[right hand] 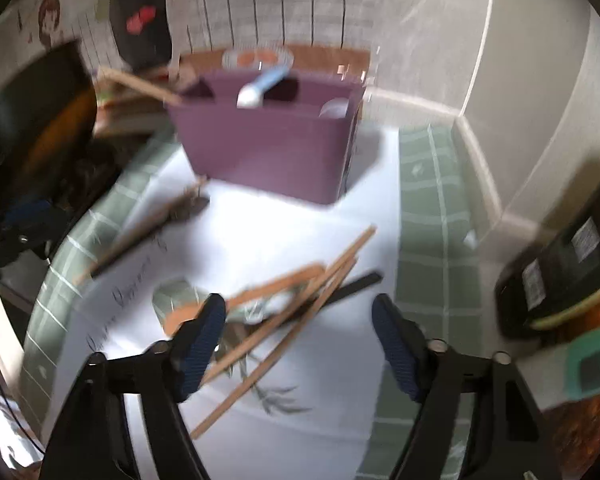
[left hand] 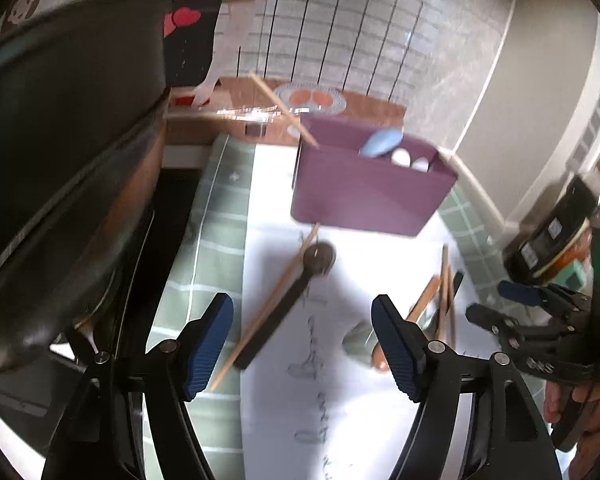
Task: Organize utensils
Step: 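Move both tools over the wooden chopsticks on the cloth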
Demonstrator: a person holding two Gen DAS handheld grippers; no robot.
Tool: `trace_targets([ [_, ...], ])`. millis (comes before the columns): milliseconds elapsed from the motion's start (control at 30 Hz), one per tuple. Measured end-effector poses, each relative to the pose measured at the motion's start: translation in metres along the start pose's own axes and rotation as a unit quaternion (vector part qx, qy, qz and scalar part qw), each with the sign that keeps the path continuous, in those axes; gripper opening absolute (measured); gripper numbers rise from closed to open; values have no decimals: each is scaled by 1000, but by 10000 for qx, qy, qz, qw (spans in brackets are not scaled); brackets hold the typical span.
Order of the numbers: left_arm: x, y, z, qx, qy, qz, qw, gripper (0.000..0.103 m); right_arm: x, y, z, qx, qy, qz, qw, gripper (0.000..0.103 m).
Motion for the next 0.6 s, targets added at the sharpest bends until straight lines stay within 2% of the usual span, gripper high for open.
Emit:
trace_targets([
  [100, -12, 4, 2, 16, -117, 171, 9998, 72, -7, 5, 19, 269, -209, 489, 9982, 25],
  [167, -20, 6, 4, -5, -219, 253, 9994, 72, -6, 8, 26, 336, -209, 754, 9964, 22],
  [300, -29, 10, 11, -158, -423, 367, 9983, 72, -4, 3, 32, 190, -234, 771, 9966, 19],
  [367, -32, 17, 15, -421, -558, 549, 9960, 72, -3, 2, 34, 29, -271, 732, 9969, 15],
  [467, -32, 29, 21, -669, -699, 746, 9925, 72, -4, 5, 31, 101, -298, 739, 9968, 10],
  [600, -25, 49, 36, -826, -849, 937, 9885, 70, -16, 19, 24, 49, -340, 666, 9972, 6],
])
Point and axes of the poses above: each gripper's, at about its wrist camera, not at the fingertips, and z roughly the way its jaws point, y to its right, x to its top, the point moved 2 cm from there along z, roughly the way its jaws point, and after that the axes turned 5 degrees about x, right-handed, at the moved point
